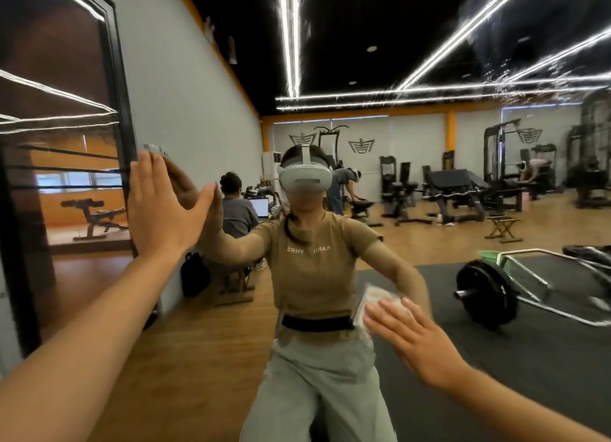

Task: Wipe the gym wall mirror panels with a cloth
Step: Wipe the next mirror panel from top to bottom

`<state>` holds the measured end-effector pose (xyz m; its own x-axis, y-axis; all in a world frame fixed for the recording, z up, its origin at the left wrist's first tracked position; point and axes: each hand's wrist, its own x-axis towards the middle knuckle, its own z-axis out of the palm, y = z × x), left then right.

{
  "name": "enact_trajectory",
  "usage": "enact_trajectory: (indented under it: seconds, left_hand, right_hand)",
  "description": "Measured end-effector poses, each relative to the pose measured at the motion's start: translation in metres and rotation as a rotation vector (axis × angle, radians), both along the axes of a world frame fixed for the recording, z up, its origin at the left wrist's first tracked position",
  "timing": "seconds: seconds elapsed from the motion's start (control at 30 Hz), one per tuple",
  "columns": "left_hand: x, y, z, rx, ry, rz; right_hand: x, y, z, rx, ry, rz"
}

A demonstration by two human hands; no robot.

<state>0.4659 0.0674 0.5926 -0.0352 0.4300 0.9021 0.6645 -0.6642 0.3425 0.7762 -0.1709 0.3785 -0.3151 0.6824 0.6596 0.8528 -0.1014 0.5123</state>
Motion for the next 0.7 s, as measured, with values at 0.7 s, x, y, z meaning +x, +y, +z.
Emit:
enact_trajectory:
  seconds: [0.7]
  left_hand:
    - [-0.011,0.011,-0.007,0.037,0.048,-0.063]
  right_hand:
    - [-0.065,0.059,0.005,0.04,-0.087,0.039]
